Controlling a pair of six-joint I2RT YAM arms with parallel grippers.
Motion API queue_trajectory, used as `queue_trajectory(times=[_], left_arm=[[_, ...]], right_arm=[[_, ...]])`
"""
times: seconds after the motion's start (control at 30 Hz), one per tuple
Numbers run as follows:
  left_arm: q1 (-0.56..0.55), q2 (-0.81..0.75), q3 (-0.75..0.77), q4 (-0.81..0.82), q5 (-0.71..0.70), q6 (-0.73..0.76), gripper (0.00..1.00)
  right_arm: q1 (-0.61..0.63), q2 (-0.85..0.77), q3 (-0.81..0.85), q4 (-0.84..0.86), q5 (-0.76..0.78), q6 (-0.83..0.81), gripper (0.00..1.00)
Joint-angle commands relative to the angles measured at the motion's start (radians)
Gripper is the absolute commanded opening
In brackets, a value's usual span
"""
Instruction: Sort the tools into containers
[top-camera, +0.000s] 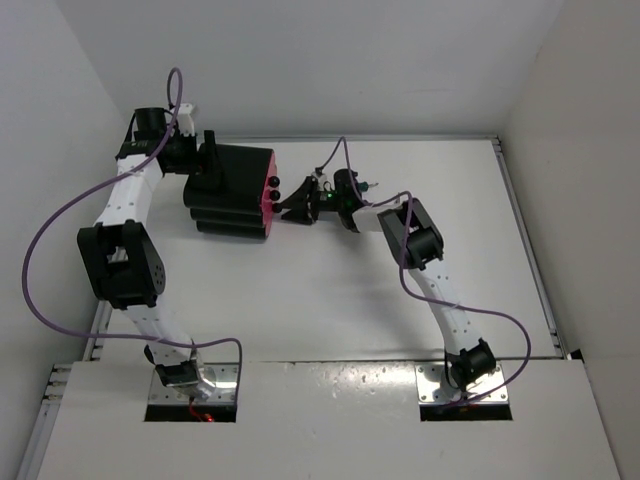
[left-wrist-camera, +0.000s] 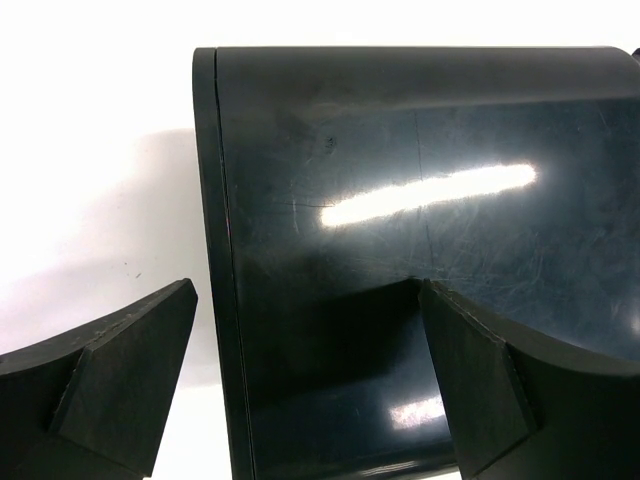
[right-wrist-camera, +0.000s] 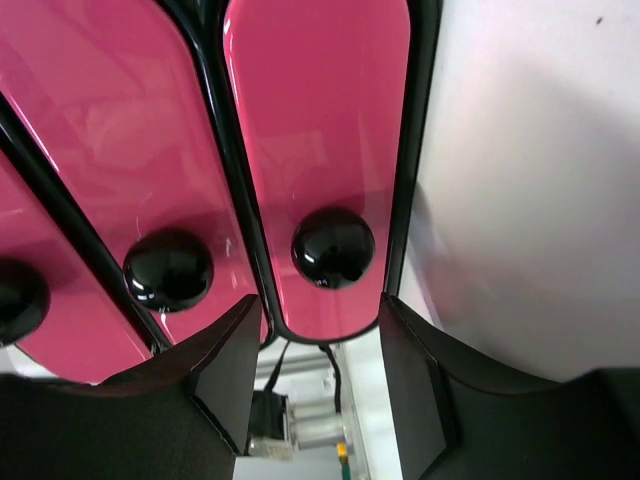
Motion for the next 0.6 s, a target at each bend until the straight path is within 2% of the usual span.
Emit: queue_trajectory(times=[0.0, 0.3, 0.43, 0.57], left_arm=[[-0.006, -0.014, -0.039, -0.045, -0.062, 0.019, 1.0], [-0.006, -0.023, -0.068, -0.045, -0.062, 0.029, 1.0], [-0.006, -0.023, -0.068, -0.045, -0.072, 0.038, 1.0], [-0.006, -0.023, -0.068, -0.045, -0.082, 0.038, 1.0]], right_arm=[[0.008, 0.024, 0.023, 0.055, 0.071, 0.041, 0.51], [0.018, 0.08, 0.046, 0.074, 0.101, 0.052, 0.51], [0.018, 0.1, 0.066, 0.074, 0.111, 0.072, 0.45], [0.027, 0.109, 0.075, 0.074, 0.111, 0.072, 0.44]])
